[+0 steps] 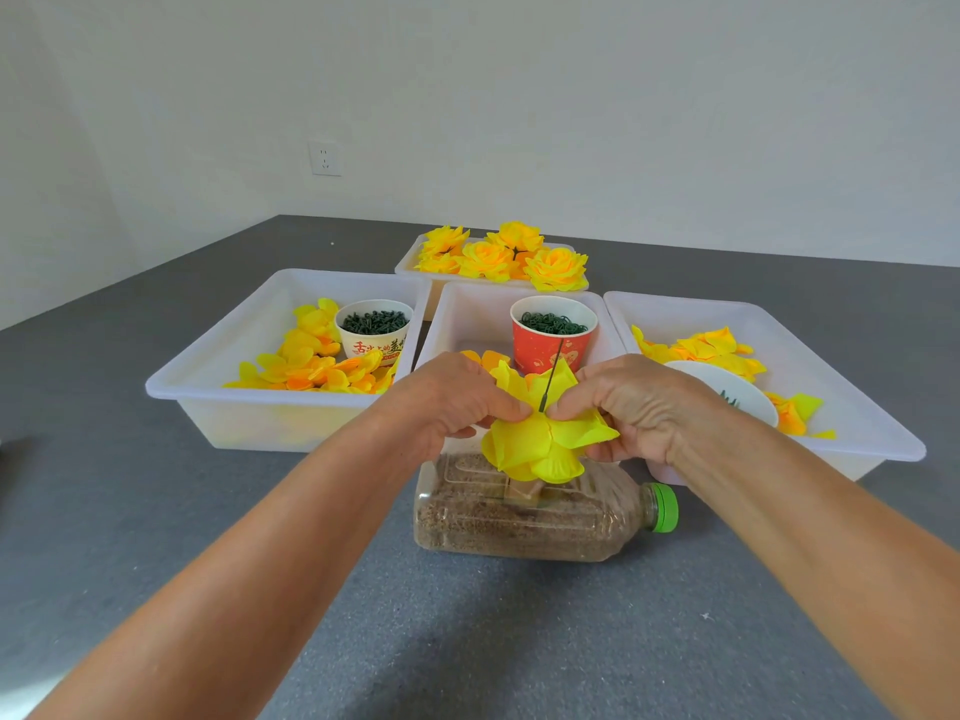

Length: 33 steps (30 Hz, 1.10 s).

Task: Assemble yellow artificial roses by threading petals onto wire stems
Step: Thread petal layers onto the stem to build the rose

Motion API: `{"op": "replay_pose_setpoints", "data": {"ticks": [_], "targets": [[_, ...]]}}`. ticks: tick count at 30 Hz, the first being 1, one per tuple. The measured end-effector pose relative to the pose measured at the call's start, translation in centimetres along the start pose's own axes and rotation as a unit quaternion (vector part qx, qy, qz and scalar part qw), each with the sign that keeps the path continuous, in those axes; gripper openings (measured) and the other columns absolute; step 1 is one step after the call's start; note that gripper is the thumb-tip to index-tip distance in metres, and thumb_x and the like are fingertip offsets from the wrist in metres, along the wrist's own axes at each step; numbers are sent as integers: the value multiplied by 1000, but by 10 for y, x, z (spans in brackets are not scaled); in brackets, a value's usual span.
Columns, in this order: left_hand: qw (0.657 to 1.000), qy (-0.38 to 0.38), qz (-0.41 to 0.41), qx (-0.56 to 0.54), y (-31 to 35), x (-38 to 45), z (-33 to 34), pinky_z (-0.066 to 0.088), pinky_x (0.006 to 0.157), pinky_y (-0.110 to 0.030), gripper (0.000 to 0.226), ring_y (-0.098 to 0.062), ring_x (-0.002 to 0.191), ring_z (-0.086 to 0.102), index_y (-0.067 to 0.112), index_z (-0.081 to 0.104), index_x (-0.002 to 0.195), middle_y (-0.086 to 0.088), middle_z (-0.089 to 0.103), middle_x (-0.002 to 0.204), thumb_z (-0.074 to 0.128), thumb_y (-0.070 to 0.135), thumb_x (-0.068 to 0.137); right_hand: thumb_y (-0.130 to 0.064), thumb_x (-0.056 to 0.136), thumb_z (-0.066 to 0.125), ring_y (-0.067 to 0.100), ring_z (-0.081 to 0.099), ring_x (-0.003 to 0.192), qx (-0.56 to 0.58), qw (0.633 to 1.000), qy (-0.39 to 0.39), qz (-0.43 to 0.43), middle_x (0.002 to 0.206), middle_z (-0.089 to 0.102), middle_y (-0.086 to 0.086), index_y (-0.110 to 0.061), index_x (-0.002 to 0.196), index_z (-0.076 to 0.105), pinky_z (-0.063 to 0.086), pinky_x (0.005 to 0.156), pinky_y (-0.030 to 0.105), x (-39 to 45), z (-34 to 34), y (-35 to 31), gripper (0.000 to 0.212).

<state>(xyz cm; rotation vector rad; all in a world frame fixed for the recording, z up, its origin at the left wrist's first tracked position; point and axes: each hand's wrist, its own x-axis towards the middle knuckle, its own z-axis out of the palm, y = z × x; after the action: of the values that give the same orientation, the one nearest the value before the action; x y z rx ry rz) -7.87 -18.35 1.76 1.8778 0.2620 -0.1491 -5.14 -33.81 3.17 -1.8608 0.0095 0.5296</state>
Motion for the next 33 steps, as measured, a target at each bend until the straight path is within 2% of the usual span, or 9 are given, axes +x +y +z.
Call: {"op": "replay_pose_setpoints", "data": {"ticks": [6,10,13,17,20,23,27,30,33], "targets": [[1000,9,12,12,1,-1,1,41,64,-24,22,-12,72,53,12,53,71,0,58,77,74,8,76,4,79,64,16,58,61,8,999,-31,24,70,63,4,-12,81,60,43,57,24,0,1,-1,16],[1000,3,13,23,3,-2,1,40,64,-24,17,-12,72,52,8,58,85,-5,59,82,73,7,77,5,76,67,19,60,68,1,1000,-14,2,82,65,9,-8,98,64,46,58,26,-5,2,-1,26],[1000,17,17,17,2,-3,1,40,63,-24,18,-13,69,52,10,56,76,-6,58,80,74,7,75,5,69,75,23,62,75,-27,996,46,-69,92,66,11,-9,106,63,49,55,27,-7,3,4,41],[999,33,16,14,1,-3,0,41,65,-26,18,-12,68,53,12,59,75,-3,59,74,77,11,72,1,62,80,29,60,91,-130,962,122,-207,101,64,15,-14,103,62,54,77,42,-6,7,10,48],[999,38,18,16,1,-3,1,40,62,-24,19,-11,64,52,13,58,70,-2,58,70,77,13,71,-3,62,81,18,52,86,-180,933,158,-269,101,62,7,-21,93,61,44,71,29,-7,8,13,41],[999,42,17,14,0,-4,1,41,61,-24,17,-11,65,52,9,63,81,-3,60,77,77,14,72,-10,62,81,17,46,103,-234,900,210,-302,113,50,3,-22,115,54,38,79,27,-8,7,17,60],[999,46,12,13,0,-4,2,40,62,-24,29,-12,67,52,4,65,97,-5,61,82,76,16,73,-15,67,79,14,50,105,-210,902,177,-333,109,56,-2,-26,89,64,36,74,20,-11,9,20,28],[999,44,10,20,-1,-6,3,40,65,-26,22,-15,68,52,7,62,84,-6,59,77,77,17,72,-15,71,78,15,55,104,-189,921,126,-316,105,64,0,-19,80,72,42,82,28,-8,10,25,12],[996,65,61,24,-4,-7,2,40,61,-24,23,-14,66,51,10,56,72,-3,56,72,79,13,71,-13,69,80,15,56,102,-161,935,114,-295,101,65,2,-17,73,73,40,75,24,-4,10,25,10]]}}
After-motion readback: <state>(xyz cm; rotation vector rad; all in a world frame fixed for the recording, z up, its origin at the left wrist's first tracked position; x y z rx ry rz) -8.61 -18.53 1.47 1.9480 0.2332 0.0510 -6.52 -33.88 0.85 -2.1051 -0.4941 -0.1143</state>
